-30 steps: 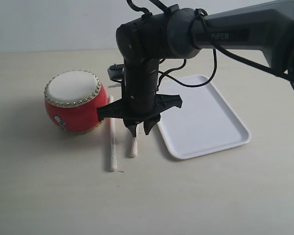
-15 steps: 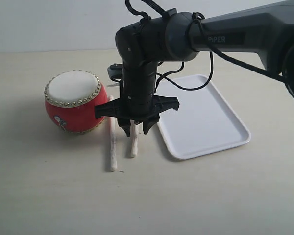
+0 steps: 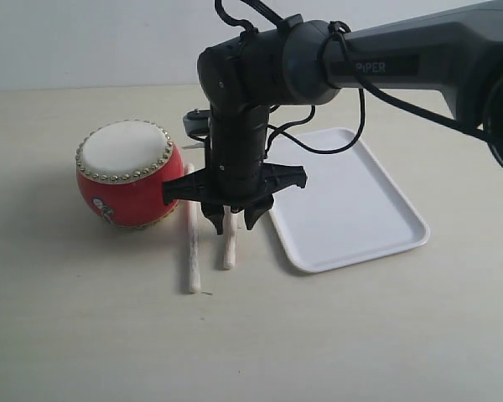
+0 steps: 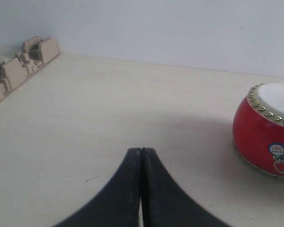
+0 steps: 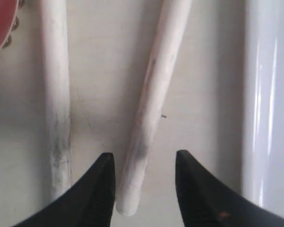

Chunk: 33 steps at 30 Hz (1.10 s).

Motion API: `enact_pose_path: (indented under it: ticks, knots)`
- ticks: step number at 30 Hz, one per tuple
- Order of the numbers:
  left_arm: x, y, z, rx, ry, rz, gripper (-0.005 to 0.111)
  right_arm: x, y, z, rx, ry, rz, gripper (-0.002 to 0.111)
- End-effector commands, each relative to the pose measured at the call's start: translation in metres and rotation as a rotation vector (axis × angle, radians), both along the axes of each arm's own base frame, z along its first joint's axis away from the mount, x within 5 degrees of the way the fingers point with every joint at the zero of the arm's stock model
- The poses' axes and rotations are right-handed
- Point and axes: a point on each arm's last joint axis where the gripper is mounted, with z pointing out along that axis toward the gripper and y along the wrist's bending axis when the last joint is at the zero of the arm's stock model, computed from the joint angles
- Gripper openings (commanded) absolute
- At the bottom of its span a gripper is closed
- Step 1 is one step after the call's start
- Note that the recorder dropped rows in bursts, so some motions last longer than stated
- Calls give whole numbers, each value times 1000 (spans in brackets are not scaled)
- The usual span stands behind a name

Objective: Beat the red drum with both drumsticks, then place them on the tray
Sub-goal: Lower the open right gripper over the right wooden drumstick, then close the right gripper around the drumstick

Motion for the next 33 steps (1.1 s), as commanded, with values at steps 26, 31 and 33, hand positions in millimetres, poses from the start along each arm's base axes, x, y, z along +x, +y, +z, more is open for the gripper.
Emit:
enact_pose_path:
  ticks: [26, 31, 33]
  knots:
    - [0, 0, 0, 2, -8, -4, 0, -28, 35, 4, 70, -22, 192, 36]
    - [0, 0, 0, 2, -8, -4, 0, -33, 39, 4, 60, -30, 216, 36]
    - [0, 0, 0, 2, -8, -4, 0, -32, 39, 2, 56, -29, 216, 36]
